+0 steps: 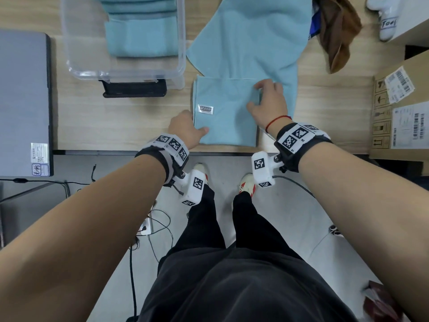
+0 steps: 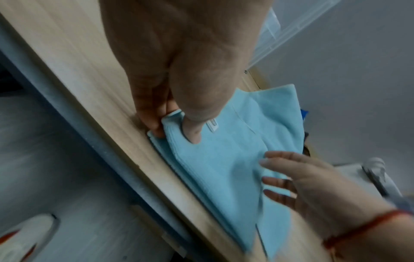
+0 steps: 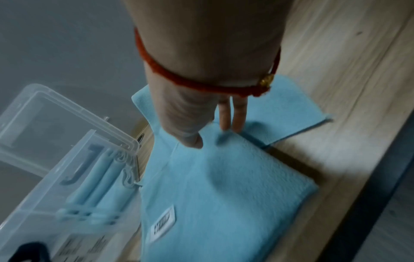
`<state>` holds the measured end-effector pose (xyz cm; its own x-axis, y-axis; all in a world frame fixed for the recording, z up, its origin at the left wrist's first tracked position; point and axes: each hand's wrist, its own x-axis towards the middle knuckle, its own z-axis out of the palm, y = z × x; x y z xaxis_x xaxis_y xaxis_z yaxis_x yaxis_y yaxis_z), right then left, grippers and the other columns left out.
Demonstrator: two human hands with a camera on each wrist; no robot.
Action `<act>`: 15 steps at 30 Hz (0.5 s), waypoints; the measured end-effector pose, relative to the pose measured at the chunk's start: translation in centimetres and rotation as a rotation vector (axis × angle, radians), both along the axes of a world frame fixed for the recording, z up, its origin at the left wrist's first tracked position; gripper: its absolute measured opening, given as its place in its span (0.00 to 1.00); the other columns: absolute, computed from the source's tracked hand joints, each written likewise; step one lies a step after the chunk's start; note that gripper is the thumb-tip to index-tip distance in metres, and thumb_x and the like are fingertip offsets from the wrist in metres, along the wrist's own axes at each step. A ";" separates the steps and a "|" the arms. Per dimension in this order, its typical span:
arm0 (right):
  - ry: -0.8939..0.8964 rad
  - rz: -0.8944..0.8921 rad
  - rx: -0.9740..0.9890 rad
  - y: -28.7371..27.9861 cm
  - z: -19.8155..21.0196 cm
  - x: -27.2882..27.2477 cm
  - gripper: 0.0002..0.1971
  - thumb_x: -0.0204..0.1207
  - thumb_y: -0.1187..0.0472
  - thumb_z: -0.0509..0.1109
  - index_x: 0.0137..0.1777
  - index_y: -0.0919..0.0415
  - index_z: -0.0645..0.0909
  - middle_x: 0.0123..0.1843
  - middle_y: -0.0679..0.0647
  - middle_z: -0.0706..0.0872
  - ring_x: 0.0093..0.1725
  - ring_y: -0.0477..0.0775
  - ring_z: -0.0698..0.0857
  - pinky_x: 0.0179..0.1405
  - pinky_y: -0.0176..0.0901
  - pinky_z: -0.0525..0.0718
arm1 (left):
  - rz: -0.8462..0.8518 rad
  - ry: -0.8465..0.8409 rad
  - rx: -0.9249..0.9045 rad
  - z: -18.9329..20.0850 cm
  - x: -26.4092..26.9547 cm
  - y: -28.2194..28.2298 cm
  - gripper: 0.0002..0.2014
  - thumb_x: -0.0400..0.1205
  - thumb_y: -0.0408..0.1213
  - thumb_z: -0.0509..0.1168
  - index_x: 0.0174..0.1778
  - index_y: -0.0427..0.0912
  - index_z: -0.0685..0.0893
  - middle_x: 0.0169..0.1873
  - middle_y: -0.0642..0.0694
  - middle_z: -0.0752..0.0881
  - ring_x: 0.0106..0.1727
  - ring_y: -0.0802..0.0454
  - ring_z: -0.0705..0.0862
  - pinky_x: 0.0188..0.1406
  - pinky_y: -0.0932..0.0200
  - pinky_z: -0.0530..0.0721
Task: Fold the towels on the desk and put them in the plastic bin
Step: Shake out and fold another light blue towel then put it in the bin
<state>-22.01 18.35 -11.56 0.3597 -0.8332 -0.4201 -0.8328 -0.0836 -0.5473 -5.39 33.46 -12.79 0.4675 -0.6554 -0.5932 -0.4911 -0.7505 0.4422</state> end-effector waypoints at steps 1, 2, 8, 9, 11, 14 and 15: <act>0.001 -0.039 0.012 -0.3 0.1 -0.1 0.26 0.71 0.59 0.72 0.70 0.59 0.71 0.68 0.60 0.72 0.59 0.58 0.80 0.60 0.39 0.74 | 0.015 -0.039 0.004 -0.1 0.0 0.1 0.25 0.75 0.47 0.75 0.60 0.35 0.77 0.56 0.40 0.84 0.56 0.42 0.82 0.49 0.54 0.79; -0.009 -0.079 0.042 -0.6 0.0 -0.1 0.30 0.71 0.57 0.73 0.72 0.59 0.69 0.69 0.59 0.73 0.61 0.57 0.80 0.60 0.36 0.72 | 0.016 -0.069 0.013 -0.1 -0.1 0.1 0.28 0.73 0.47 0.76 0.61 0.35 0.74 0.57 0.39 0.82 0.56 0.42 0.82 0.49 0.53 0.78; -0.035 -0.174 0.217 -1.5 0.8 0.3 0.14 0.71 0.49 0.76 0.52 0.53 0.80 0.42 0.46 0.84 0.44 0.48 0.81 0.49 0.39 0.79 | -0.022 -0.100 0.086 -0.3 -0.4 -0.4 0.33 0.73 0.49 0.77 0.65 0.34 0.72 0.62 0.37 0.79 0.61 0.40 0.80 0.51 0.53 0.76; -0.055 -0.170 0.246 -1.4 1.5 0.6 0.10 0.71 0.49 0.76 0.40 0.51 0.79 0.35 0.45 0.81 0.39 0.49 0.80 0.43 0.39 0.78 | -0.026 -0.087 0.085 -0.3 -0.3 -0.4 0.33 0.73 0.49 0.77 0.65 0.34 0.72 0.62 0.37 0.80 0.61 0.40 0.80 0.53 0.53 0.77; -0.133 -0.204 0.325 -1.3 2.3 0.9 0.13 0.66 0.52 0.75 0.32 0.52 0.72 0.32 0.49 0.79 0.35 0.53 0.80 0.38 0.46 0.80 | -0.007 -0.056 0.065 0.0 -0.1 -0.4 0.34 0.72 0.51 0.76 0.65 0.33 0.72 0.61 0.37 0.80 0.61 0.41 0.80 0.56 0.52 0.78; -0.381 -0.322 0.492 -1.1 4.2 1.6 0.02 0.72 0.62 0.69 0.43 0.57 0.78 0.40 0.55 0.84 0.36 0.56 0.87 0.35 0.50 0.87 | 0.108 -0.050 -0.024 0.8 -0.4 -0.4 0.38 0.71 0.59 0.75 0.65 0.34 0.72 0.61 0.38 0.77 0.61 0.42 0.78 0.60 0.52 0.77; -0.461 -0.358 0.538 -1.1 5.2 1.7 0.03 0.75 0.65 0.66 0.48 0.59 0.79 0.40 0.55 0.85 0.34 0.54 0.87 0.33 0.47 0.87 | 0.152 -0.056 -0.068 1.4 -0.8 -0.6 0.40 0.69 0.62 0.74 0.65 0.35 0.71 0.61 0.39 0.76 0.61 0.43 0.78 0.62 0.52 0.76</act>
